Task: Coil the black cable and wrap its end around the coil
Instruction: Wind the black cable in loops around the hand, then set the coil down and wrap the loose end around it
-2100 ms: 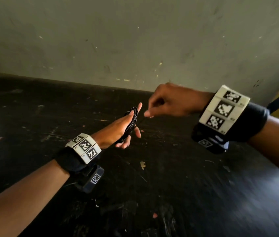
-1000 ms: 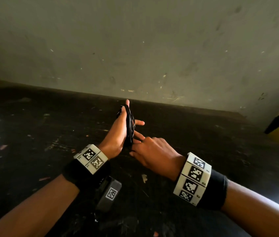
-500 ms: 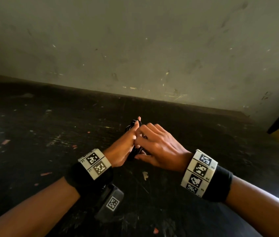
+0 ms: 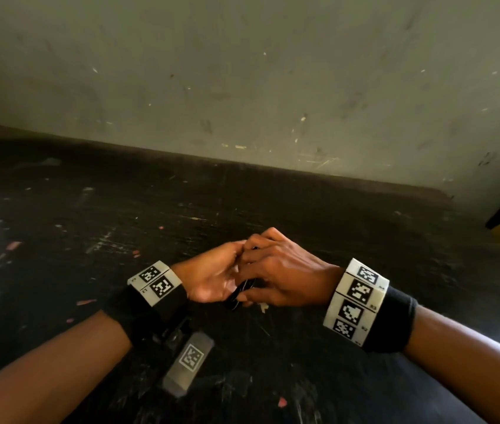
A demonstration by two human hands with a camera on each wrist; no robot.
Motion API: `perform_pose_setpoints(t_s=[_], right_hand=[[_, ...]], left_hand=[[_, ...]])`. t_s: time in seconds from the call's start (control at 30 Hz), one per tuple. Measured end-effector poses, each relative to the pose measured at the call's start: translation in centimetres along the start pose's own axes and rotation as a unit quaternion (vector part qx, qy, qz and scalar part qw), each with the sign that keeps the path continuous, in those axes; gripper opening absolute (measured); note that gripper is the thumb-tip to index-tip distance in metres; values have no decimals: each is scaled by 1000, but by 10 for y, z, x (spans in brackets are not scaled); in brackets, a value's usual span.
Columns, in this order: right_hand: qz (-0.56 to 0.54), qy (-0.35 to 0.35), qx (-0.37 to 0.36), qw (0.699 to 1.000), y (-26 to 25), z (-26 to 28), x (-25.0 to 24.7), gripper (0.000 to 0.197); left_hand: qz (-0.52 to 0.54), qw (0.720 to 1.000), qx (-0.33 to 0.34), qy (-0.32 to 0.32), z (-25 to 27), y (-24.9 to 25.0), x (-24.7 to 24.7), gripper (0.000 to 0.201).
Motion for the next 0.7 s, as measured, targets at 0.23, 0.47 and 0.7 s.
perform_pose_setpoints(t_s=[0.23,0.47,0.7], right_hand=[[-66,-19,-5,998,7,-6,7,21],[-235,35,43,970,13,-7,11,19],[-126,170,37,977,0,4,25,25]], left_hand=[[-40,999,-18,-25,4,3,-1,43],[-90,995,45,1,11,8,1,41],[-148,983,98,53,18,15,2,28]])
Point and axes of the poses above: each hand's wrist, its own z-axis away from the middle knuckle, its own x-axis out of the palm, y = z × x, the point moved 4 cm from there along -z, towards the middle knuckle, and after that the axes turned 14 degrees about x, right-handed, at the moved point
